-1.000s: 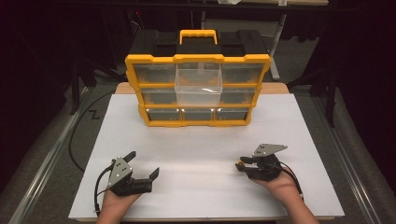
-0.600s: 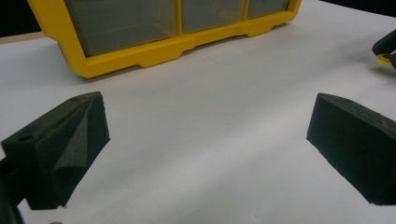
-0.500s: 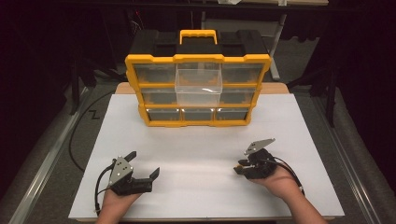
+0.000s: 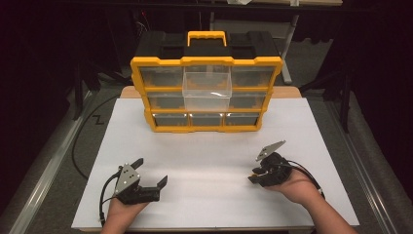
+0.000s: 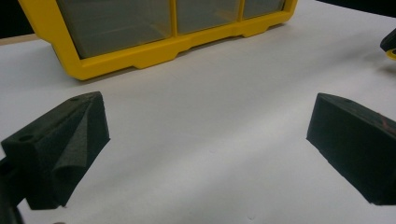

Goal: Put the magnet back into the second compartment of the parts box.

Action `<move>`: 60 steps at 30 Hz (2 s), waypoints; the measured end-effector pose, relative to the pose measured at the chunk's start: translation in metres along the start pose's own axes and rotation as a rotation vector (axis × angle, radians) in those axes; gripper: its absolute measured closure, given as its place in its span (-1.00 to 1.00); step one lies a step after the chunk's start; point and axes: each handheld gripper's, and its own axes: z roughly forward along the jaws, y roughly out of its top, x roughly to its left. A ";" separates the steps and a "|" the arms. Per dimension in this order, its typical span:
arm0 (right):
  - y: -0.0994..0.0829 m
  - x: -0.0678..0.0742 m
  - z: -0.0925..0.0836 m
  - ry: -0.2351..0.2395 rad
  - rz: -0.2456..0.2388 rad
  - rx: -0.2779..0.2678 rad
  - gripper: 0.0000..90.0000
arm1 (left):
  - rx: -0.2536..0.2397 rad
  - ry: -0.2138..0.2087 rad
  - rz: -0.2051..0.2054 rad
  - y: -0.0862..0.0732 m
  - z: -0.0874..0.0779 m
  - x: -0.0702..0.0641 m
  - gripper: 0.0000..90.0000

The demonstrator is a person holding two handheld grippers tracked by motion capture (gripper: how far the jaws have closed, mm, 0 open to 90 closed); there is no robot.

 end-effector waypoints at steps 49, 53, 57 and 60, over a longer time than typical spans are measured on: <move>0.048 -0.003 -0.020 0.111 -0.134 0.259 0.43 | -0.001 -0.013 0.005 0.000 -0.002 0.000 -0.99; 0.053 -0.002 -0.033 0.104 -0.142 0.250 0.43 | -0.005 -0.012 0.008 0.000 -0.002 0.000 -0.99; 0.059 -0.002 -0.043 0.100 -0.154 0.238 0.43 | 0.003 -0.016 -0.003 -0.001 -0.001 0.000 -0.99; 0.066 0.000 -0.053 0.105 -0.159 0.231 0.43 | -0.007 -0.016 0.003 -0.001 -0.002 -0.001 -0.99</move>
